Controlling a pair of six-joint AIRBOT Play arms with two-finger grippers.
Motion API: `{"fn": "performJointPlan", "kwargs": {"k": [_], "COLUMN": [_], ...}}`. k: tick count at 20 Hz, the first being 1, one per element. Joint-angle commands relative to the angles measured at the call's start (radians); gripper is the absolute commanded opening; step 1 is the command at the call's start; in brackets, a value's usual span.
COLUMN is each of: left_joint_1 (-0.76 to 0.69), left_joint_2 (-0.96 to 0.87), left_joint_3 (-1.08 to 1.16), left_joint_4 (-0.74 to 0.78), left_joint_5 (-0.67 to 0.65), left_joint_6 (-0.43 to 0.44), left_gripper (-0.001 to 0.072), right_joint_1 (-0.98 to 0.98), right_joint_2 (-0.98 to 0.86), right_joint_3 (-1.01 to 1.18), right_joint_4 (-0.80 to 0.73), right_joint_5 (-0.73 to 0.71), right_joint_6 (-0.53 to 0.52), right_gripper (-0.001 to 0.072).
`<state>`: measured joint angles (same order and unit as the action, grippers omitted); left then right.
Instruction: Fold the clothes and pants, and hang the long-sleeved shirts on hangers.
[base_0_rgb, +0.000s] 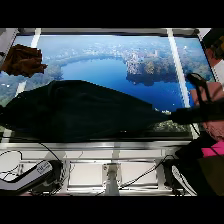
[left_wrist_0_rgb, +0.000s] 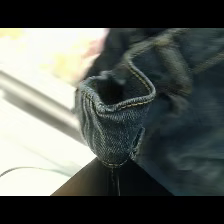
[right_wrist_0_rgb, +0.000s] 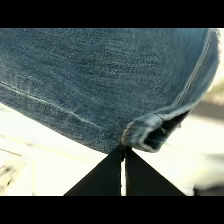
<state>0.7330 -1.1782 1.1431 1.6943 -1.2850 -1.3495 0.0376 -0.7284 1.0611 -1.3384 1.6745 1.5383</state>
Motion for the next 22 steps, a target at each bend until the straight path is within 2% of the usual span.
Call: {"fn": "performJointPlan", "kwargs": {"k": [1, 5, 7, 14, 15, 16, 17, 21, 22], "left_joint_1": [0.0, 0.0, 0.0, 0.001, 0.001, 0.002, 0.002, 0.004, 0.004], "left_joint_2": [0.027, 0.027, 0.027, 0.026, 0.026, 0.026, 0.026, 0.026, 0.026], "left_joint_3": [0.001, 0.001, 0.001, 0.001, 0.001, 0.001, 0.001, 0.001, 0.001], "left_joint_4": [0.139, 0.163, 0.215, 0.257, 0.261, 0.266, 0.27, 0.27, 0.27], "left_joint_5": [-0.053, -0.126, -0.126, -0.126, -0.126, -0.126, -0.126, -0.121, -0.113], "left_joint_6": [0.026, 0.159, 0.164, 0.164, 0.164, 0.164, 0.164, 0.165, 0.164], "left_gripper": [0.0051, 0.0051, 0.0051, 0.0051, 0.0052, 0.0052, 0.0052, 0.0083, 0.0257], "right_joint_1": [0.001, 0.001, 0.001, 0.001, 0.001, 0.001, 0.001, 0.001, 0.001], "right_joint_2": [0.15, 0.183, 0.181, 0.173, 0.173, 0.173, 0.173, 0.173, 0.173], "right_joint_3": [-0.026, -0.092, -0.144, -0.243, -0.243, -0.243, -0.243, -0.242, -0.242], "right_joint_4": [-0.004, 0.007, 0.008, 0.026, 0.027, 0.029, 0.029, 0.016, 0.001], "right_joint_5": [0.128, 0.164, 0.164, 0.166, 0.166, 0.166, 0.166, 0.162, 0.142], "right_joint_6": [0.101, 0.13, 0.13, 0.129, 0.13, 0.129, 0.129, 0.116, 0.106], "right_gripper": [0.0019, 0.002, 0.002, 0.0036, 0.0182, 0.0389, 0.0444, 0.0444, 0.0444]}}
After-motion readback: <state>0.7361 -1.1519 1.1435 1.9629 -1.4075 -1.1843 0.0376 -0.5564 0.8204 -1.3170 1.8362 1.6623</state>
